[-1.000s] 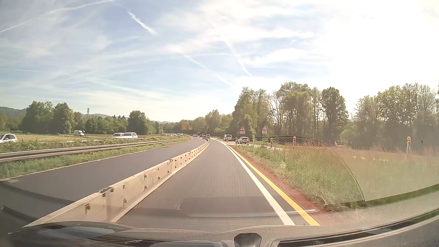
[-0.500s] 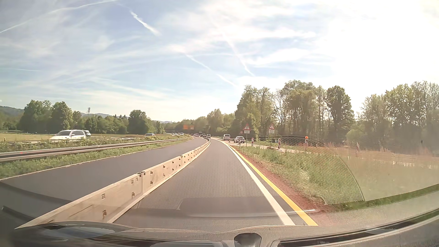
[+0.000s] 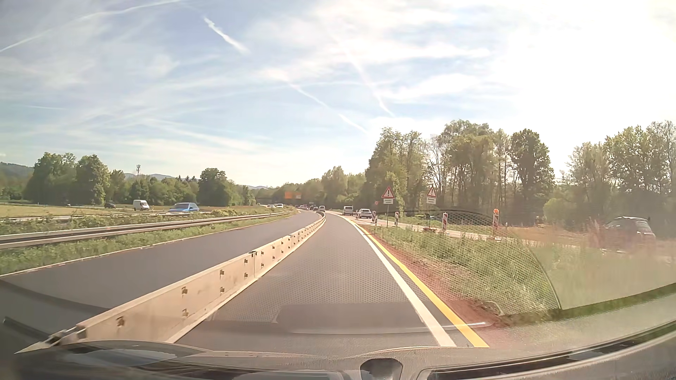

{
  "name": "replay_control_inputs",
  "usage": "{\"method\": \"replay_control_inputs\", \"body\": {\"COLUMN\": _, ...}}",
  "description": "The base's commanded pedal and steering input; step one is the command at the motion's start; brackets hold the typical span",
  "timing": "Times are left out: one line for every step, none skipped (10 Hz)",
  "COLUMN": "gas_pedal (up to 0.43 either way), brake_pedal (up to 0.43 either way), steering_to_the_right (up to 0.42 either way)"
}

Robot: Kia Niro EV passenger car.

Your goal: Follow the waypoints while adhering to traffic rules and regulations

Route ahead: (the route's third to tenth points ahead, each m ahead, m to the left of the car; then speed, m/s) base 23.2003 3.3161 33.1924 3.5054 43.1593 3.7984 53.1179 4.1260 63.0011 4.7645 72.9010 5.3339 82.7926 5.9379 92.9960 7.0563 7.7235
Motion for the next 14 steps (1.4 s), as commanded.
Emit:
{"method": "replay_control_inputs", "body": {"gas_pedal": 0.047, "brake_pedal": 0.000, "steering_to_the_right": -0.006}}
{"method": "replay_control_inputs", "body": {"gas_pedal": 0.047, "brake_pedal": 0.000, "steering_to_the_right": -0.006}}
{"method": "replay_control_inputs", "body": {"gas_pedal": 0.047, "brake_pedal": 0.000, "steering_to_the_right": -0.005}}
{"method": "replay_control_inputs", "body": {"gas_pedal": 0.047, "brake_pedal": 0.000, "steering_to_the_right": -0.004}}
{"method": "replay_control_inputs", "body": {"gas_pedal": 0.047, "brake_pedal": 0.000, "steering_to_the_right": -0.004}}
{"method": "replay_control_inputs", "body": {"gas_pedal": 0.047, "brake_pedal": 0.000, "steering_to_the_right": -0.004}}
{"method": "replay_control_inputs", "body": {"gas_pedal": 0.047, "brake_pedal": 0.000, "steering_to_the_right": -0.004}}
{"method": "replay_control_inputs", "body": {"gas_pedal": 0.047, "brake_pedal": 0.000, "steering_to_the_right": -0.004}}
{"method": "replay_control_inputs", "body": {"gas_pedal": 0.047, "brake_pedal": 0.000, "steering_to_the_right": -0.004}}
{"method": "replay_control_inputs", "body": {"gas_pedal": 0.047, "brake_pedal": 0.000, "steering_to_the_right": -0.004}}
{"method": "replay_control_inputs", "body": {"gas_pedal": 0.047, "brake_pedal": 0.000, "steering_to_the_right": -0.003}}
{"method": "replay_control_inputs", "body": {"gas_pedal": 0.047, "brake_pedal": 0.000, "steering_to_the_right": -0.001}}
{"method": "replay_control_inputs", "body": {"gas_pedal": 0.047, "brake_pedal": 0.000, "steering_to_the_right": -0.001}}
{"method": "replay_control_inputs", "body": {"gas_pedal": 0.047, "brake_pedal": 0.000, "steering_to_the_right": -0.001}}
